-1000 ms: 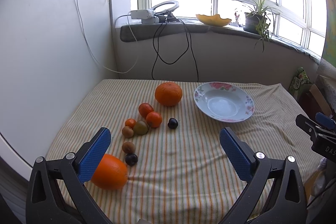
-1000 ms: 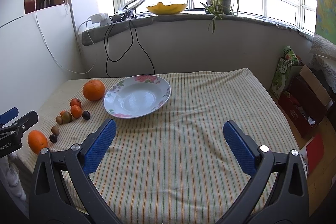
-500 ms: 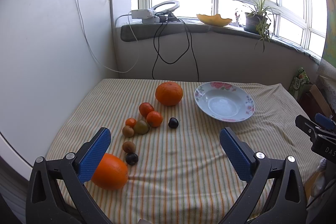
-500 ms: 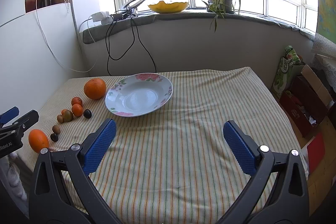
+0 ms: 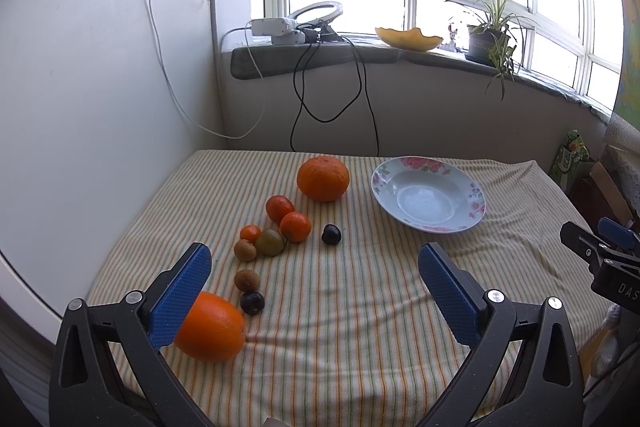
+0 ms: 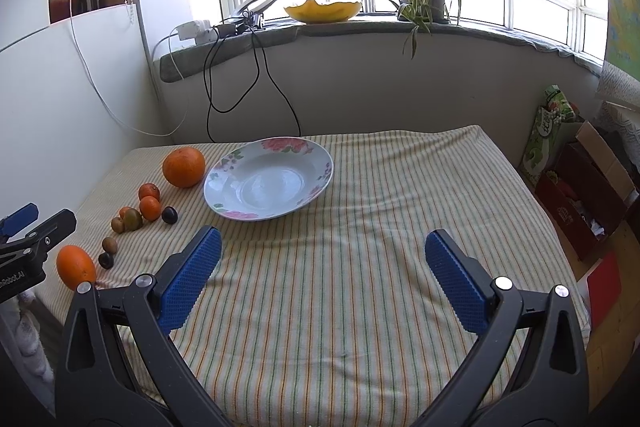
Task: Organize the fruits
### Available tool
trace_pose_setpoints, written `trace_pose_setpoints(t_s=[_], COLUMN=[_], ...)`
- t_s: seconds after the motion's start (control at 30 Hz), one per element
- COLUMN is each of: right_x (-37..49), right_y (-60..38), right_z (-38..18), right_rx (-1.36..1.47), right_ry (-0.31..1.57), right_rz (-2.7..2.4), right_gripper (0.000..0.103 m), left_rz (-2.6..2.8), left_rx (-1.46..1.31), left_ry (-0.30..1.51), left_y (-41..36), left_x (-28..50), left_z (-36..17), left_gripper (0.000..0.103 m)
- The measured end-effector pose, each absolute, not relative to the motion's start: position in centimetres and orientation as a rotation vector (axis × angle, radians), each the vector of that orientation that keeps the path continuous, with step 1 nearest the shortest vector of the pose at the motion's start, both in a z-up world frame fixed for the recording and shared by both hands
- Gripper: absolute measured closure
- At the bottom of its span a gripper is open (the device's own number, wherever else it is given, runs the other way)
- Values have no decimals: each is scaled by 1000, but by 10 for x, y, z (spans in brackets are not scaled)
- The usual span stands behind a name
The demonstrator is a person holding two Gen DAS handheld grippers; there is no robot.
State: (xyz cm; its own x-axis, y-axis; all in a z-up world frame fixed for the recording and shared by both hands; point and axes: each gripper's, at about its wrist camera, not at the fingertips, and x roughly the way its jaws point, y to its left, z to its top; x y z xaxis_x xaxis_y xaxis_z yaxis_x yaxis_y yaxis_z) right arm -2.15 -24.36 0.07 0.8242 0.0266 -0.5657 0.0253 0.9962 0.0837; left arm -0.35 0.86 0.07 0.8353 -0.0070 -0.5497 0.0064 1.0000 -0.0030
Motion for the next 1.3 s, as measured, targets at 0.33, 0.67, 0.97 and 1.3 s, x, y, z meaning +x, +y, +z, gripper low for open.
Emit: trace_pose_setpoints(t_s=[0.33, 0.67, 0.97, 1.3], right_x=[-21, -18, -12, 5], right_y=[-240, -233, -210, -172], right_z=[2, 1, 1, -6], right_rx=[84, 95, 72, 98], right_ry=[606, 621, 629, 662], right_rz=[6, 30, 83, 212], right_gripper=[0, 0, 0, 0], left_rz=[-5, 6, 47, 111], left_rx=[-10, -38, -91, -163], left_ry=[584, 587, 610, 652], left_y=[14, 30, 66, 119], left_x=[-3, -4, -5, -12], left_z=[1, -4, -17, -37], left_gripper=[0, 0, 0, 1])
